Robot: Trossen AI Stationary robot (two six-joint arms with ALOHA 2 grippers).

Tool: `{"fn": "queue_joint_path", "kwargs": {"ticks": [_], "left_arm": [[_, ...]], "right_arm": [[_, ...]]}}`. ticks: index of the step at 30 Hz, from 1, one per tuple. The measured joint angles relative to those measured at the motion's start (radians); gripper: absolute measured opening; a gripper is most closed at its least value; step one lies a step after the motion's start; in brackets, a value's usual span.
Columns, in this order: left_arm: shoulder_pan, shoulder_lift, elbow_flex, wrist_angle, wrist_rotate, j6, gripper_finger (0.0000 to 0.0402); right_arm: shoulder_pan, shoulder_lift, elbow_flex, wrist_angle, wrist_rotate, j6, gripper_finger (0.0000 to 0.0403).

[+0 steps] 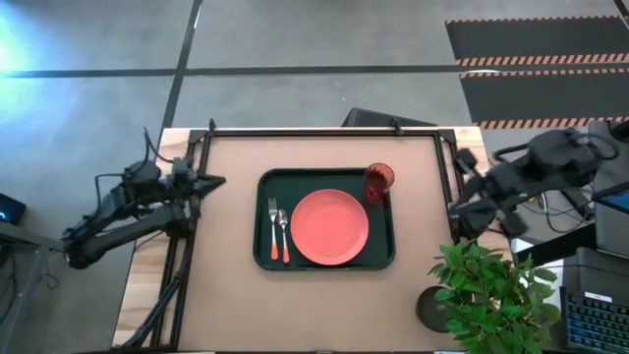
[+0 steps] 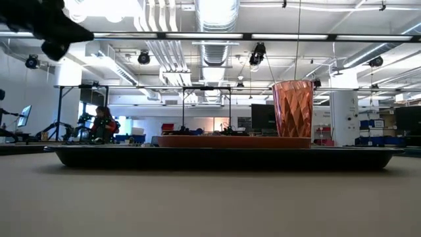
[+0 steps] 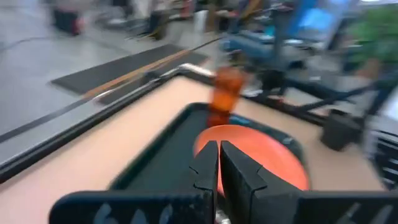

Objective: Pick and place plate/cup/fork/spoon on tray
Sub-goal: Return to Home Position

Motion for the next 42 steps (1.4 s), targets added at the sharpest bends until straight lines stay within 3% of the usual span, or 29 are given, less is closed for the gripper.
{"fn": "queue_joint_path", "kwargs": {"ticks": [4, 7, 11, 17, 24, 28, 37, 42], "left_arm": [[0.000, -0.064, -0.136, 0.217, 0.253, 0.030, 0.0000], [-0.001, -0.115, -0.234, 0.429, 0.410, -0.013, 0.0000], [-0.002, -0.145, -0.352, 0.552, 0.423, -0.124, 0.0000], [-0.038, -0.109, -0.497, 0.934, 0.458, -0.149, 0.0000], [-0.086, -0.089, -0.497, 0.930, 0.470, -0.091, 0.0000], [-0.090, -0.082, -0.498, 0.911, 0.469, -0.055, 0.0000], [-0.089, -0.061, -0.499, 0.865, 0.421, -0.022, 0.0000], [-0.089, -0.037, -0.499, 0.857, 0.410, 0.002, 0.0000]], "right_arm": [[0.001, -0.089, -0.077, 0.087, -0.123, -0.013, 0.0009], [0.000, -0.143, -0.176, 0.146, -0.130, 0.003, 0.0009], [0.001, -0.207, -0.339, 0.229, -0.110, 0.036, 0.0009], [0.001, -0.365, -0.630, 0.455, -0.102, 0.058, 0.0009], [0.001, -0.595, -0.897, 0.644, -0.072, 0.088, 0.0009], [0.001, -0.742, -1.027, 0.659, -0.026, 0.111, 0.0009], [-0.006, -0.723, -1.202, 0.817, 0.063, 0.156, 0.0009], [-0.015, -0.743, -1.383, 1.019, 0.027, 0.189, 0.0009]]}}
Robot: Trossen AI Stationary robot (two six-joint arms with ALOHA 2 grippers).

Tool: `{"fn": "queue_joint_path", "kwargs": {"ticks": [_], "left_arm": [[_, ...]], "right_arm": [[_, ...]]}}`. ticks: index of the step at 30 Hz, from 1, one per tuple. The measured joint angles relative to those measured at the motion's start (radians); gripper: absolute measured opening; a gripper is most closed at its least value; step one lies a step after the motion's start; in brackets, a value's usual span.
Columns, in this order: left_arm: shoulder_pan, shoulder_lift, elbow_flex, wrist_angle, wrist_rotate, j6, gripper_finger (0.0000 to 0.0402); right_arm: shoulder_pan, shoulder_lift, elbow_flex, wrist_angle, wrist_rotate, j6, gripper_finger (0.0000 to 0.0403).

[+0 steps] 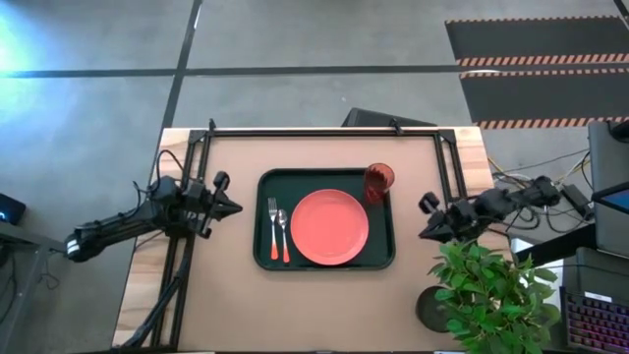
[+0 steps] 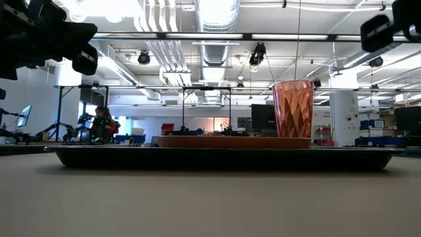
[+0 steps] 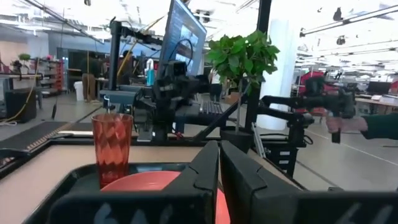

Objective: Pick and place plate/cup/fork/spoon on tray
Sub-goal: Return to Home Position

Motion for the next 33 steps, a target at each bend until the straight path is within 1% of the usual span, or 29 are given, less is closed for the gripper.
{"fn": "queue_joint_path", "kwargs": {"ticks": [2, 5, 8, 9, 11, 13, 15, 17, 20, 22, 24, 26, 28, 30, 31, 33], "left_arm": [[0.000, 0.009, 0.000, 0.001, -0.001, 0.002, 0.0000], [-0.001, 0.027, -0.001, -0.002, -0.004, 0.001, 0.0000], [0.000, 0.046, -0.001, -0.038, -0.006, 0.012, 0.0000], [0.000, 0.052, -0.001, -0.076, -0.006, 0.012, 0.0000], [0.000, 0.072, -0.001, -0.143, -0.015, 0.004, 0.0000], [0.000, 0.094, -0.001, -0.161, -0.042, -0.006, 0.0000], [0.000, 0.110, -0.001, -0.160, -0.046, 0.026, 0.0000], [0.000, 0.122, -0.002, -0.157, -0.046, 0.090, 0.0000], [0.000, 0.130, -0.002, -0.159, -0.047, 0.123, 0.0000], [-0.002, 0.132, -0.002, -0.160, -0.026, 0.072, 0.0000], [-0.014, 0.132, -0.002, -0.159, 0.028, -0.016, 0.0000], [-0.047, 0.130, -0.002, -0.141, 0.081, -0.064, 0.0000], [-0.103, 0.131, -0.002, -0.071, 0.078, -0.083, 0.0000], [-0.181, 0.142, -0.002, 0.005, 0.028, -0.085, 0.0000], [-0.230, 0.152, -0.002, 0.022, -0.017, -0.085, 0.0000], [-0.335, 0.182, -0.002, 0.015, -0.150, -0.077, 0.0000]], "right_arm": [[-0.004, -0.001, -0.075, 0.076, 0.002, 0.024, 0.0008], [-0.013, 0.011, -0.073, 0.006, 0.008, 0.043, 0.0009], [-0.024, 0.003, -0.074, -0.029, -0.001, -0.004, 0.0009], [-0.026, 0.000, -0.074, -0.050, 0.005, -0.011, 0.0009], [-0.034, -0.001, -0.074, -0.103, 0.039, -0.026, 0.0009], [-0.041, -0.001, -0.074, -0.153, 0.076, -0.036, 0.0009], [-0.052, 0.004, -0.072, -0.163, 0.102, -0.072, 0.0009], [-0.065, 0.002, -0.072, -0.164, 0.113, -0.132, 0.0009], [-0.091, -0.001, -0.072, -0.164, 0.128, -0.144, 0.0009], [-0.103, 0.000, -0.072, -0.166, 0.127, -0.144, 0.0009], [-0.109, 0.002, -0.072, -0.167, 0.127, -0.144, 0.0009], [-0.111, 0.001, -0.072, -0.168, 0.127, -0.144, 0.0009], [-0.111, 0.001, -0.072, -0.169, 0.126, -0.144, 0.0009], [-0.111, 0.001, -0.072, -0.169, 0.126, -0.139, 0.0009], [-0.111, 0.001, -0.072, -0.169, 0.125, -0.136, 0.0009], [-0.111, 0.001, -0.072, -0.170, 0.122, -0.136, 0.0009]]}}
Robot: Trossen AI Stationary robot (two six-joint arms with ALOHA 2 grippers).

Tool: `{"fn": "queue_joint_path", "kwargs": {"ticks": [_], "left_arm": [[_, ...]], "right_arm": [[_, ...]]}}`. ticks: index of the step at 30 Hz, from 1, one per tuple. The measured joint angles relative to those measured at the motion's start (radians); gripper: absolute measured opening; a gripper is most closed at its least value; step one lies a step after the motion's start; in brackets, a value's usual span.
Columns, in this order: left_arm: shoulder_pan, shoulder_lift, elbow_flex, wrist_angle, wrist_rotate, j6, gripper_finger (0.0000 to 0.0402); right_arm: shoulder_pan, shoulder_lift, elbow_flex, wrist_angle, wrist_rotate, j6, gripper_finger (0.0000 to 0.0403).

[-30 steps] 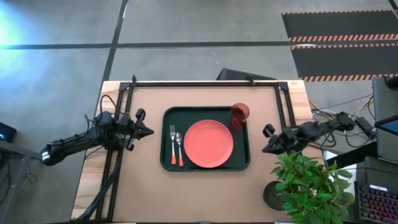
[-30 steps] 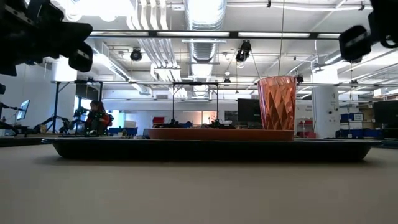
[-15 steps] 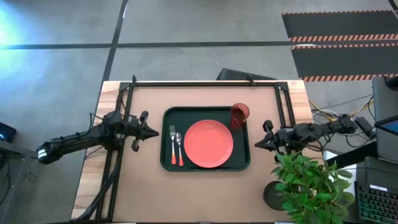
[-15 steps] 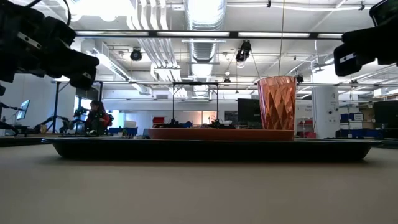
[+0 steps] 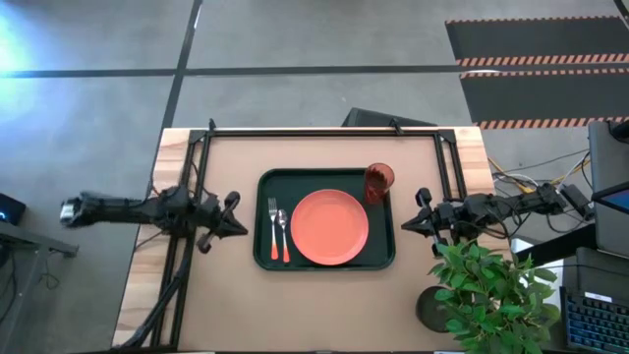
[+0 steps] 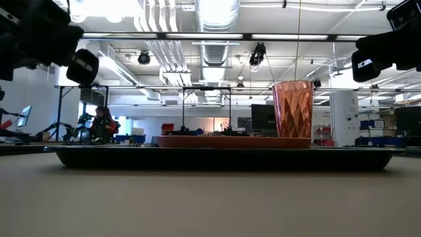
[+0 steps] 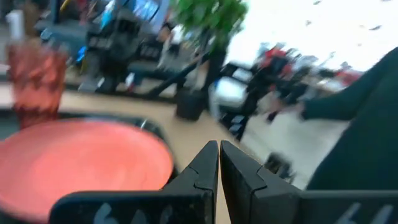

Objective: Pick and place plate/cup/fork/spoon on tray
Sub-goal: Return to Home Position

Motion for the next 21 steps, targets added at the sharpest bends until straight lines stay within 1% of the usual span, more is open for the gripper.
{"fn": "queue_joint_path", "kwargs": {"ticks": [3, 5, 6, 8, 10, 13, 16, 21], "left_arm": [[-0.153, 0.068, 0.000, -0.023, -0.223, 0.045, 0.0000], [-0.232, 0.118, 0.000, -0.022, -0.351, 0.050, 0.0000], [-0.260, 0.141, 0.000, -0.022, -0.400, 0.055, 0.0000], [-0.292, 0.173, 0.000, -0.022, -0.461, 0.083, 0.0000], [-0.295, 0.190, 0.000, -0.022, -0.489, 0.097, 0.0000], [-0.290, 0.195, 0.000, -0.028, -0.492, 0.107, 0.0000], [-0.289, 0.173, 0.000, -0.027, -0.487, 0.129, 0.0000], [-0.288, 0.108, 0.005, -0.049, -0.473, 0.123, 0.0000]], "right_arm": [[0.000, 0.000, 0.000, -0.001, -0.007, -0.001, 0.0009], [0.000, 0.000, 0.000, -0.004, -0.019, -0.008, 0.0009], [0.000, 0.000, 0.000, -0.006, -0.021, -0.009, 0.0009], [0.000, 0.006, 0.001, -0.008, -0.020, -0.023, 0.0009], [0.000, 0.011, 0.001, -0.008, -0.016, -0.039, 0.0009], [-0.001, 0.012, 0.001, -0.009, -0.017, -0.038, 0.0009], [-0.001, 0.012, 0.001, -0.009, -0.017, -0.018, 0.0009], [-0.001, 0.012, 0.001, -0.010, -0.017, 0.005, 0.0009]]}}
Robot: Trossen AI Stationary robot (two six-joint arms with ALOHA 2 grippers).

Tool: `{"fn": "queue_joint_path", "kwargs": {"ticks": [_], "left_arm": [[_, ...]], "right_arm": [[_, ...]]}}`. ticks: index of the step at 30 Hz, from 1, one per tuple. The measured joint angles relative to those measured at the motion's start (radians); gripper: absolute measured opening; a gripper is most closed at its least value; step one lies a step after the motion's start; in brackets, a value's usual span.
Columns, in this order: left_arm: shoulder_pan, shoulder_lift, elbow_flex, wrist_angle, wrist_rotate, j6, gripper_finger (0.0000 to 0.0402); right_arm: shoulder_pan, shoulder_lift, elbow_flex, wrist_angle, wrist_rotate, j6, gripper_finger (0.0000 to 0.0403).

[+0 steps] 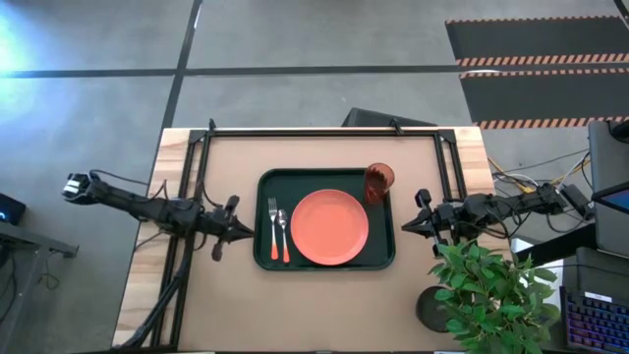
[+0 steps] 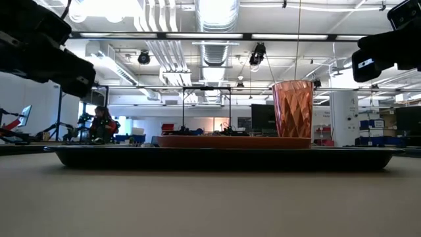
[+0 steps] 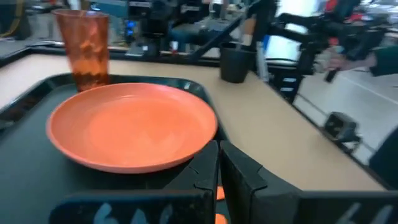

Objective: Pick and place plate/cup/fork/spoon on tray
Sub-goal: Return to Home Position

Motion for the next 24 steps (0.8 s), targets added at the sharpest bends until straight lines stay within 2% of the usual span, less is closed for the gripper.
{"fn": "queue_joint_path", "kwargs": {"ticks": [3, 7, 10, 16, 19, 24], "left_arm": [[0.000, -0.036, 0.028, -0.074, 0.040, 0.010, 0.0000], [0.000, -0.072, 0.073, -0.228, 0.043, 0.007, 0.0000], [0.000, -0.098, 0.076, -0.279, 0.043, 0.011, 0.0000], [0.000, -0.164, 0.041, -0.290, 0.065, 0.087, 0.0000], [0.000, -0.208, 0.010, -0.264, 0.066, 0.087, 0.0000], [0.000, -0.229, 0.007, -0.261, 0.059, 0.186, 0.0000]], "right_arm": [[0.000, 0.000, 0.000, 0.000, 0.000, 0.003, 0.0009], [0.000, 0.000, 0.000, 0.006, 0.001, -0.013, 0.0009], [-0.001, 0.000, -0.001, 0.015, 0.007, -0.066, 0.0009], [-0.001, 0.000, -0.002, 0.026, 0.084, -0.144, 0.0009], [-0.002, 0.000, -0.002, 0.025, 0.079, -0.145, 0.0009], [-0.026, 0.028, -0.003, 0.025, 0.078, -0.156, 0.0009]]}}
